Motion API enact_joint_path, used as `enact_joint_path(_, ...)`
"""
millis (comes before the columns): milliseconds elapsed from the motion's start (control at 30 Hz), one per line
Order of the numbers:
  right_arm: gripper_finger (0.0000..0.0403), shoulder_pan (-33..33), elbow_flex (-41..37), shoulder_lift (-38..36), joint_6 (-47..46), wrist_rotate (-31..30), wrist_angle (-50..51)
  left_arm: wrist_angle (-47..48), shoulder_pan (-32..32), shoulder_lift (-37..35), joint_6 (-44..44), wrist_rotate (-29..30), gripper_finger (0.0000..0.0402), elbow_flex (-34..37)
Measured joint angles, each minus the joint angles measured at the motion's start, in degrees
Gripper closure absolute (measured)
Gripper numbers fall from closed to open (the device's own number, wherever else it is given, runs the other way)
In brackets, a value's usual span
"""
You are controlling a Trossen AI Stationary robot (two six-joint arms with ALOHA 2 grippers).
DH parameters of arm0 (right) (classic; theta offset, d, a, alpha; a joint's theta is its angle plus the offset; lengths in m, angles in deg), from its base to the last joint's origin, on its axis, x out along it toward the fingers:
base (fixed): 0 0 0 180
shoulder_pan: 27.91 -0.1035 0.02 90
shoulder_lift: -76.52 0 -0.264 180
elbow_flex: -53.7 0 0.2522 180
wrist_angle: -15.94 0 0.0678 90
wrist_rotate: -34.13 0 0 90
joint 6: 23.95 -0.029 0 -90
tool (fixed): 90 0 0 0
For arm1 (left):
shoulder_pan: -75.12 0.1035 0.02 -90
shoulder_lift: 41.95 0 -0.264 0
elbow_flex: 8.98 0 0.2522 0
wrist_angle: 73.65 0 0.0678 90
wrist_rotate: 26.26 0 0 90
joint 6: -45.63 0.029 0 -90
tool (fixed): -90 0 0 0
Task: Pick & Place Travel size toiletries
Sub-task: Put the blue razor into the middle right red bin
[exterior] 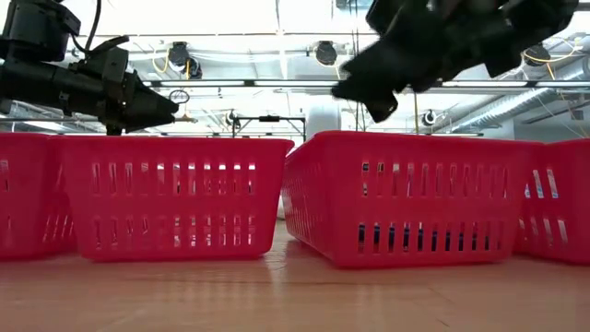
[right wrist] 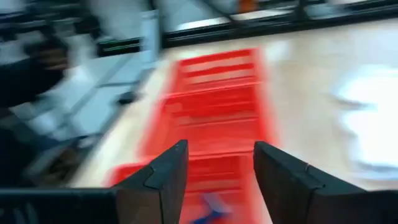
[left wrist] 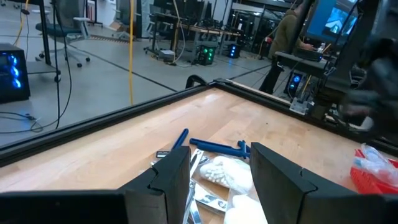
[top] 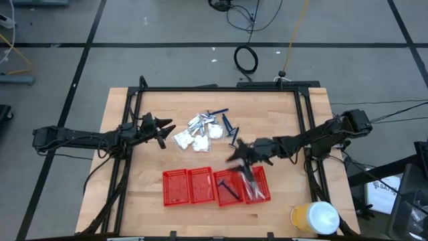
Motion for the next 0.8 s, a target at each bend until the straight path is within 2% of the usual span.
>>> enact_joint_path(133, 0.0244, 5.1, 1.5, -3.1, 0.2, -8.9, 9.6, 1.2, 0.0, 0.0, 0.0, 0.0, 0.0236, 0.0)
enact_joint_path(267, 0.0247, 10.3, 7.6, -4.1, 2.6, -13.4, 25.6, 2.9, 0.0, 0.0, 0.0, 0.0, 0.0236, 0.0)
enact_joint_path(333, 0.0247, 13.1, 11.0, -3.5, 3.7, -13.3, 32.5, 3.1, 0.0, 0.0, 0.0, 0.0, 0.0236, 0.0)
enact_joint_path(433, 0.0248, 17.5, 16.0, -0.6, 6.1, -13.0, 36.7, 3.5, 0.0, 0.0, 0.0, 0.0, 0.0236, 0.0)
enact_joint_path(600, 0.0248, 25.5, 22.7, 4.4, 20.4, -12.4, 38.7, 4.1, 0.0, 0.0, -0.1, 0.0, 0.0236, 0.0)
enact_joint_path(800, 0.0248, 35.1, 30.3, 14.2, 21.7, -1.3, 38.6, 4.7, 0.0, 0.0, 0.0, 0.0, 0.0236, 0.0)
